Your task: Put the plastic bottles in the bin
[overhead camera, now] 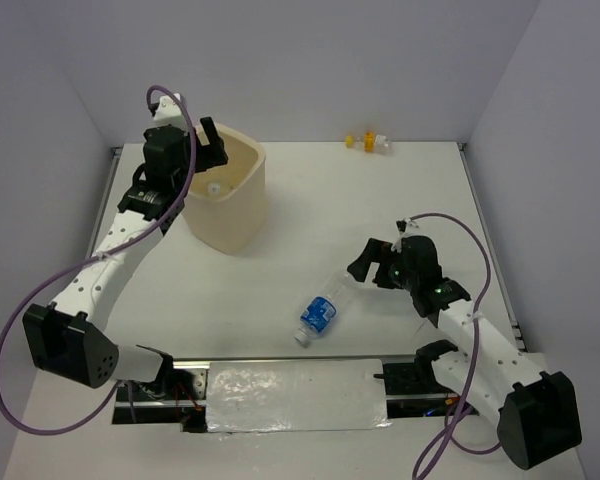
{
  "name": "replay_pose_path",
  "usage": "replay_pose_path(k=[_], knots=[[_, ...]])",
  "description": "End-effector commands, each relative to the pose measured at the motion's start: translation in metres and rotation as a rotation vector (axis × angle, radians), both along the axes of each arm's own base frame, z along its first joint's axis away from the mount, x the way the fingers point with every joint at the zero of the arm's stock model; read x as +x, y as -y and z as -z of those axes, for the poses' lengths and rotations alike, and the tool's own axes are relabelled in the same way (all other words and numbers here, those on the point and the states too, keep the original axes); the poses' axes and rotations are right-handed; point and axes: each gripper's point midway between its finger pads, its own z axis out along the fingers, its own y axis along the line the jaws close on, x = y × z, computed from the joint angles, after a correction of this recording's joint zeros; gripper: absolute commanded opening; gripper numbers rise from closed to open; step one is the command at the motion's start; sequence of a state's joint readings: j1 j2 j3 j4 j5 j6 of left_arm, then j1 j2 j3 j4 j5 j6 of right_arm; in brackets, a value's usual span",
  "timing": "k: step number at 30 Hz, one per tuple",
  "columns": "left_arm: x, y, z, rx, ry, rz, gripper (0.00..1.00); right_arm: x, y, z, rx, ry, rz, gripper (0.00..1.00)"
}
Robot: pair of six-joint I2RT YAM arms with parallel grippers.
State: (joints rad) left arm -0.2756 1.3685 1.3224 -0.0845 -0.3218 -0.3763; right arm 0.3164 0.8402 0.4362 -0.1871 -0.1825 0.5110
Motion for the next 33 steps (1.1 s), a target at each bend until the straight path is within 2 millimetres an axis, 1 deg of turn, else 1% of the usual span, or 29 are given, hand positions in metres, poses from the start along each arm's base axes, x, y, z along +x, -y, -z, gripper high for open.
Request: replay_pose_path(k=[1,3,4,5,6,7,8,9,10,11,12,13,14,15,16,17,18,19,21,22,24,25,26,27,28,29,30,32,33], knots=[[-0.022,0.004,-0.069,-0.048,0.158,0.06,0.99,0.003,-0.006,0.006,0.031,-0.047,0.06,1.0],[-0.035,0.005,-0.083,-0.037,0.187,0.094,0.99,0.001,-0.015,0.012,0.047,-0.075,0.055,1.0],[-0.041,0.009,-0.085,-0.036,0.184,0.123,0.99,0.0,-0.018,0.02,0.062,-0.122,0.077,1.0],[-0.045,0.01,-0.085,-0.033,0.184,0.138,0.99,-0.001,-0.021,0.023,0.068,-0.137,0.076,1.0],[-0.053,0.01,-0.091,-0.037,0.197,0.15,0.99,-0.001,-0.028,0.022,0.081,-0.136,0.06,1.0],[-0.057,0.011,-0.091,-0.042,0.194,0.16,0.99,-0.002,-0.034,0.027,0.097,-0.165,0.07,1.0],[-0.062,0.018,-0.082,-0.05,0.167,0.197,0.99,0.0,-0.039,0.026,0.107,-0.162,0.067,1.0],[-0.072,0.022,-0.086,-0.055,0.175,0.228,0.99,-0.001,-0.042,0.027,0.111,-0.173,0.068,1.0],[-0.077,0.027,-0.083,-0.058,0.171,0.254,0.99,-0.003,-0.048,0.033,0.114,-0.205,0.069,1.0],[-0.082,0.032,-0.071,-0.067,0.148,0.272,0.99,0.0,-0.052,0.032,0.121,-0.204,0.069,1.0],[-0.094,0.04,-0.075,-0.075,0.169,0.303,0.99,0.0,-0.055,0.035,0.122,-0.216,0.071,1.0],[-0.099,0.046,-0.061,-0.07,0.145,0.32,0.99,0.0,-0.057,0.04,0.128,-0.244,0.083,1.0],[-0.104,0.05,-0.057,-0.072,0.138,0.33,0.99,0.002,-0.06,0.042,0.141,-0.248,0.086,1.0],[-0.114,0.06,-0.055,-0.074,0.139,0.359,0.99,0.006,-0.064,0.041,0.159,-0.244,0.084,1.0],[-0.118,0.067,-0.042,-0.062,0.119,0.38,0.99,0.006,-0.065,0.05,0.161,-0.276,0.103,1.0],[-0.123,0.074,-0.038,-0.06,0.114,0.406,0.99,0.01,-0.067,0.051,0.171,-0.272,0.109,0.99],[-0.133,0.087,-0.034,-0.056,0.107,0.454,0.99,0.01,-0.067,0.058,0.165,-0.293,0.119,0.97],[-0.137,0.093,-0.022,-0.042,0.086,0.479,0.99,0.011,-0.068,0.061,0.175,-0.304,0.13,0.9],[-0.149,0.114,-0.011,-0.036,0.066,0.56,0.99,0.015,-0.073,0.061,0.204,-0.292,0.124,0.79],[-0.155,0.124,-0.001,-0.033,0.047,0.616,0.99,0.014,-0.076,0.059,0.23,-0.294,0.116,0.67],[-0.167,0.143,0.013,-0.03,0.018,0.69,0.99,0.02,-0.082,0.044,0.276,-0.239,0.1,0.55],[-0.173,0.153,0.022,-0.031,0.004,0.742,0.99,0.022,-0.083,0.036,0.289,-0.213,0.089,0.43],[-0.182,0.164,0.028,-0.025,-0.01,0.79,0.99,0.025,-0.083,0.028,0.299,-0.182,0.086,0.4],[-0.188,0.171,0.038,-0.02,-0.03,0.825,0.99,0.029,-0.084,0.01,0.317,-0.123,0.073,0.34],[-0.191,0.176,0.042,-0.022,-0.038,0.844,0.99,0.031,-0.084,-0.003,0.331,-0.08,0.069,0.31],[-0.198,0.184,0.053,-0.033,-0.067,0.873,0.99,0.032,-0.083,-0.024,0.359,-0.014,0.062,0.3],[-0.202,0.189,0.052,-0.036,-0.064,0.895,0.99,0.034,-0.081,-0.037,0.377,0.025,0.063,0.28],[-0.212,0.203,0.066,-0.047,-0.078,0.961,0.99,0.035,-0.075,-0.059,0.399,0.091,0.081,0.28],[-0.213,0.206,0.072,-0.04,-0.087,0.974,0.99,0.034,-0.073,-0.086,0.423,0.161,0.07,0.27]])
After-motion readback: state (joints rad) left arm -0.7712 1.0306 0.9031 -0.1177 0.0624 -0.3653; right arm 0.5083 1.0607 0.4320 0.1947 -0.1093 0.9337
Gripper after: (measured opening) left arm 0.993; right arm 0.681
